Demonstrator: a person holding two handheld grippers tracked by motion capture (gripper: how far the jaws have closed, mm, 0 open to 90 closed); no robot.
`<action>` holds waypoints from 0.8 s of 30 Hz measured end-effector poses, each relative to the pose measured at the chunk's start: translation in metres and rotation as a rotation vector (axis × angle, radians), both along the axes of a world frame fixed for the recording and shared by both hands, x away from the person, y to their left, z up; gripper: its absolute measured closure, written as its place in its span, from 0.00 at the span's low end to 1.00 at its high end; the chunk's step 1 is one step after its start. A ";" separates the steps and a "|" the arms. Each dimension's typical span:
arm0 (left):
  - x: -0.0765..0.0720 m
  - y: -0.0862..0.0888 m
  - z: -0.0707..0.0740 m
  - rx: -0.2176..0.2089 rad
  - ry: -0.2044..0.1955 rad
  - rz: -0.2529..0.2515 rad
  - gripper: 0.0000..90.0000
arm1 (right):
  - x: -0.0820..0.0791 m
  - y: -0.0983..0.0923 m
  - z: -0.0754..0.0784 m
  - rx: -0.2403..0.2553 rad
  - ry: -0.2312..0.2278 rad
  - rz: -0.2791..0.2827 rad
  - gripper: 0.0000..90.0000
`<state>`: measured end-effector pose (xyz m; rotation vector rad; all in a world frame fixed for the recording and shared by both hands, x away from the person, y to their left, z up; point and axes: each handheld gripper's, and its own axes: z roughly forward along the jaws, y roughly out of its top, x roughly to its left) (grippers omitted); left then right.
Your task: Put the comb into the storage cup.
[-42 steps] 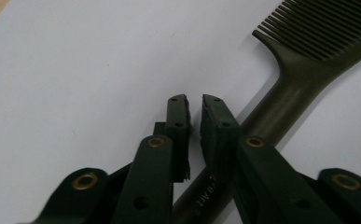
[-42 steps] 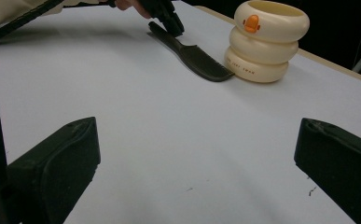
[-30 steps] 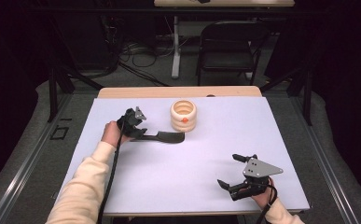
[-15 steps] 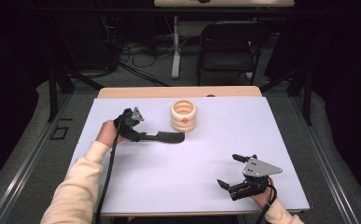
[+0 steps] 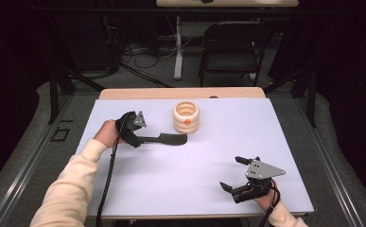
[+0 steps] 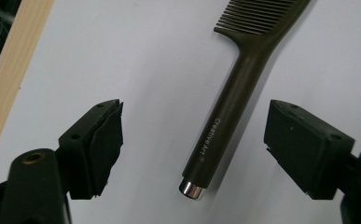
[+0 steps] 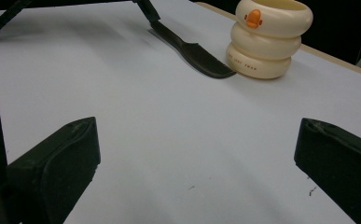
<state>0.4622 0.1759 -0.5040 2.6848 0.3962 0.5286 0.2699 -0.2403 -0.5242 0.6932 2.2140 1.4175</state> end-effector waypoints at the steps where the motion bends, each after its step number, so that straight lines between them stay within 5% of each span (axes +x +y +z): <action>1: 0.000 -0.002 0.000 0.012 0.000 -0.016 0.20 | 0.000 0.000 0.000 0.003 0.003 0.000 0.00; 11: 0.006 -0.018 -0.005 0.145 0.029 -0.127 0.24 | 0.000 0.000 -0.001 0.000 0.007 0.003 0.00; 24: 0.020 -0.052 -0.010 0.272 0.137 -0.240 0.57 | 0.000 0.000 -0.001 0.000 0.008 0.006 0.00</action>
